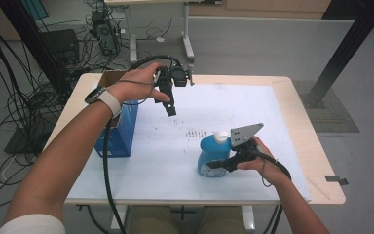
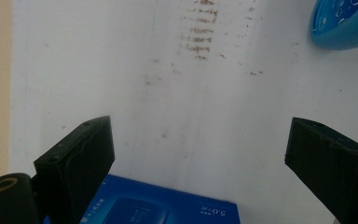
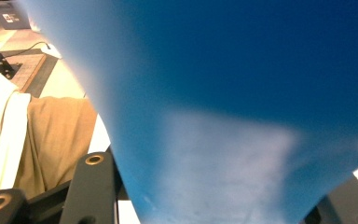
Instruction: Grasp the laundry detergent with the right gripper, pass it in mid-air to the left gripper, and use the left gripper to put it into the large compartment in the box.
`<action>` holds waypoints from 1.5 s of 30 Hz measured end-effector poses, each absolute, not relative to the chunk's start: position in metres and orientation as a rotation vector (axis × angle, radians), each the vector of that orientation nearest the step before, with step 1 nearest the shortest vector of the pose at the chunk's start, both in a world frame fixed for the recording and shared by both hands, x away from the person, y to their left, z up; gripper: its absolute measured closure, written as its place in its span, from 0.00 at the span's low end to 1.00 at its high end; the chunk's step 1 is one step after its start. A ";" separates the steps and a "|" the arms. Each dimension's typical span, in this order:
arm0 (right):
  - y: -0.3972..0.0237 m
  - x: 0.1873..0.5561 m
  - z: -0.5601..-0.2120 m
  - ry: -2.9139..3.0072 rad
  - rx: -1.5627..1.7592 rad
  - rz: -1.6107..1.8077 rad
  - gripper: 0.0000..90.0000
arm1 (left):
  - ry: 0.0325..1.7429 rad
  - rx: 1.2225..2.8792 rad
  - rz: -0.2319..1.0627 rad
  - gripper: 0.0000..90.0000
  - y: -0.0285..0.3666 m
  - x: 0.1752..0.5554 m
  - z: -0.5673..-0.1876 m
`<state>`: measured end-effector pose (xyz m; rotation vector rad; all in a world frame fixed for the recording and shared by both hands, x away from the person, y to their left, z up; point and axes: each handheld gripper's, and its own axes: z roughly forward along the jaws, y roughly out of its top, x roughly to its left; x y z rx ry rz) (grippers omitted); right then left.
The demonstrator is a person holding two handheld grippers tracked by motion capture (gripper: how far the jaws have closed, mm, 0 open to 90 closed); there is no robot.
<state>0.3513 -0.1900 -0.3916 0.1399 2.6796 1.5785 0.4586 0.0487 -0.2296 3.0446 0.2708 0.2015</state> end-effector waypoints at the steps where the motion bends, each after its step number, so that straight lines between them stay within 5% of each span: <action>1: -0.190 0.351 -0.390 2.677 0.140 1.580 0.49 | 0.267 3.044 0.197 0.09 0.049 0.457 -0.228; 45: -0.169 0.359 -0.343 2.700 0.153 1.515 0.49 | 0.111 3.010 0.094 0.06 0.031 0.383 -0.180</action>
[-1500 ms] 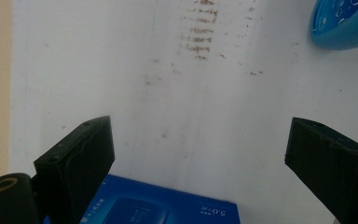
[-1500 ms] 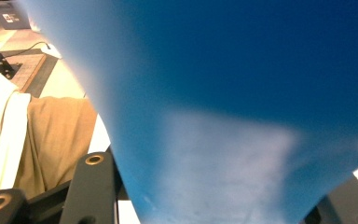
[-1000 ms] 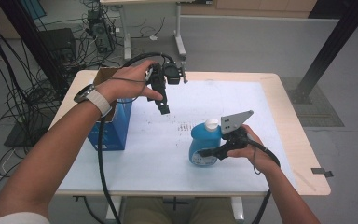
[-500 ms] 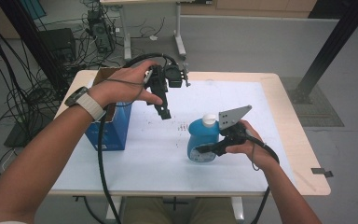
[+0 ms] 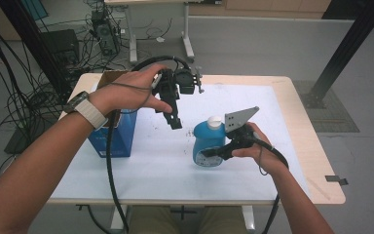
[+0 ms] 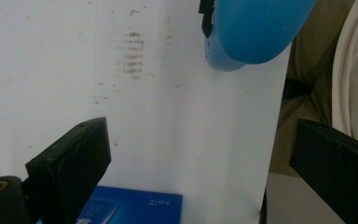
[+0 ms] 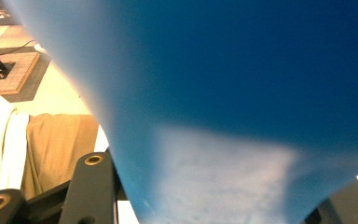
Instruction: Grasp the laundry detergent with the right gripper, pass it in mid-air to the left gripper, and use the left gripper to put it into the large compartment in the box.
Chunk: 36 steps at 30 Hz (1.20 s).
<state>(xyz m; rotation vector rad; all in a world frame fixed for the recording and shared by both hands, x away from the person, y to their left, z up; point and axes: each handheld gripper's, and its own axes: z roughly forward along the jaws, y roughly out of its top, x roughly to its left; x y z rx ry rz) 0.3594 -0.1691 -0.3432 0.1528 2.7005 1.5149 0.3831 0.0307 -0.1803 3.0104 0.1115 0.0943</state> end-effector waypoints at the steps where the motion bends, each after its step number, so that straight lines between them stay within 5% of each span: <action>1: -0.168 0.360 -0.343 2.702 0.152 1.513 0.49 | 0.108 3.012 0.095 0.06 0.030 0.382 -0.180; 36: -0.145 0.364 -0.335 2.715 0.128 1.506 0.49 | 0.072 3.014 0.062 0.06 0.014 0.366 -0.176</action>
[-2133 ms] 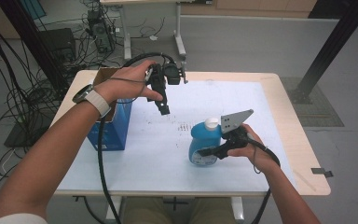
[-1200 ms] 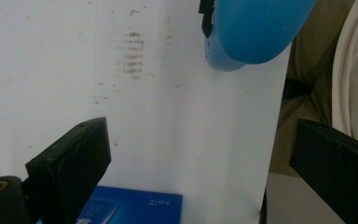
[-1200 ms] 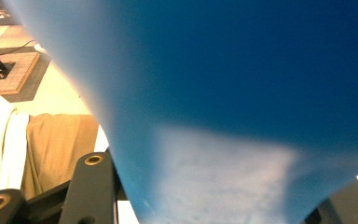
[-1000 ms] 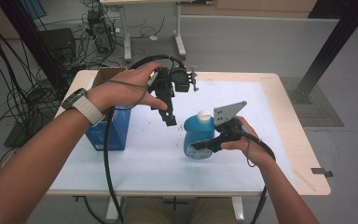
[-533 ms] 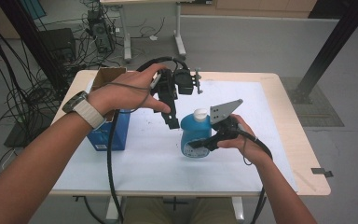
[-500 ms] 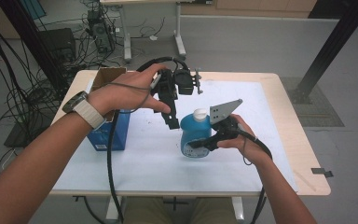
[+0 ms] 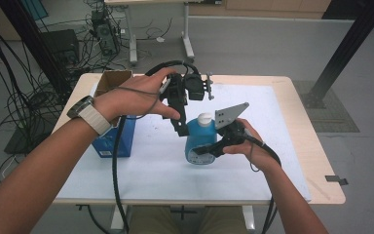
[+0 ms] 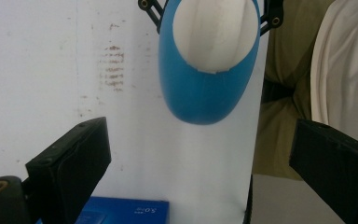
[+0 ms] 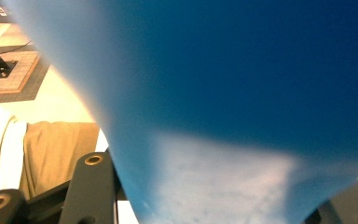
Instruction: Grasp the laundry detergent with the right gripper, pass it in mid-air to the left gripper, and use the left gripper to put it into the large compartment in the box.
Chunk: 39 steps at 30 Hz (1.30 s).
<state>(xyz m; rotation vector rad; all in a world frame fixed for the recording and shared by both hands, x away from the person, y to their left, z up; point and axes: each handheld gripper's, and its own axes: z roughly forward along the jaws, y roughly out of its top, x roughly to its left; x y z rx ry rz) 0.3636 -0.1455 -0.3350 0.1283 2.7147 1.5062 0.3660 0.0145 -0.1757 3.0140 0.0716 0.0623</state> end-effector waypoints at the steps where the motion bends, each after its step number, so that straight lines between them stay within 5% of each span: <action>1: -0.144 0.364 -0.335 2.716 0.129 1.509 0.49 | 0.072 3.012 0.058 0.06 0.014 0.366 -0.176; 39: -0.123 0.360 -0.336 2.764 0.060 1.516 0.49 | 0.034 2.968 0.018 0.06 0.008 0.367 -0.192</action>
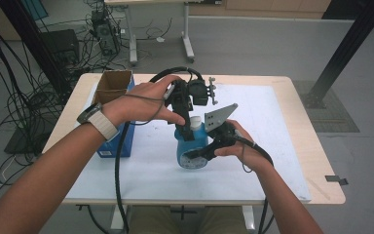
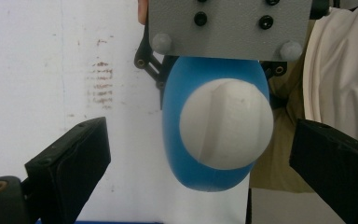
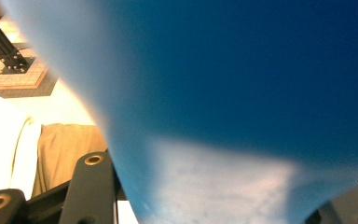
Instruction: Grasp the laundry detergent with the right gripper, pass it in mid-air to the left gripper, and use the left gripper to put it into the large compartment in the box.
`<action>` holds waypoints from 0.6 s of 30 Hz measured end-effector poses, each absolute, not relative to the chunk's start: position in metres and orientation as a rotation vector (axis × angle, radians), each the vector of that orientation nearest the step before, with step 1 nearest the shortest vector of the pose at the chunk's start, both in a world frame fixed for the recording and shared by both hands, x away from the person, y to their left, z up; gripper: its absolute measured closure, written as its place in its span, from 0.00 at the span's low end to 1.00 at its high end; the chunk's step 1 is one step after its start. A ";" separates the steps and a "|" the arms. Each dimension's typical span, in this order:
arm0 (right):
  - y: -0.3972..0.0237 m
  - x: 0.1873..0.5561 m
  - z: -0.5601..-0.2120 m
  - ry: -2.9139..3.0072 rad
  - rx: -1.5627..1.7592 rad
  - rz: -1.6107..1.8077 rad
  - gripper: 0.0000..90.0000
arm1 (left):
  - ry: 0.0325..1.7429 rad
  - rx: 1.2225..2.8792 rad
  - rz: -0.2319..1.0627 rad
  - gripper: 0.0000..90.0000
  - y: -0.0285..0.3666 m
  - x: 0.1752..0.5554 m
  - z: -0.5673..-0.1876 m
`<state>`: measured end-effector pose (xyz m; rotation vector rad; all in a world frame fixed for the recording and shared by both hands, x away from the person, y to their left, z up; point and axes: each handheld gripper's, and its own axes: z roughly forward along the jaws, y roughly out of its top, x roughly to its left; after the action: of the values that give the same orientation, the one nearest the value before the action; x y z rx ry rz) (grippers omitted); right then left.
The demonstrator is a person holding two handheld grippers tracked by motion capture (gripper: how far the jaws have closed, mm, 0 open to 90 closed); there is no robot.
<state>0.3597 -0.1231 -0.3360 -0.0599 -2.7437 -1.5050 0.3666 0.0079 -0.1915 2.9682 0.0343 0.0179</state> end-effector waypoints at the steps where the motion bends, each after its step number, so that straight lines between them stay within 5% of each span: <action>1: -0.123 0.360 -0.336 -2.741 -0.063 -1.507 0.49 | 0.034 2.967 0.017 0.06 0.008 0.367 -0.191; 18: -0.124 0.360 -0.337 -2.736 -0.067 -1.507 0.49 | 0.035 2.965 0.017 0.06 0.008 0.366 -0.191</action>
<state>0.3604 -0.1244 -0.3374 -0.0674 -2.7359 -1.5068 0.3665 0.0084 -0.1915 2.9647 0.0346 0.0168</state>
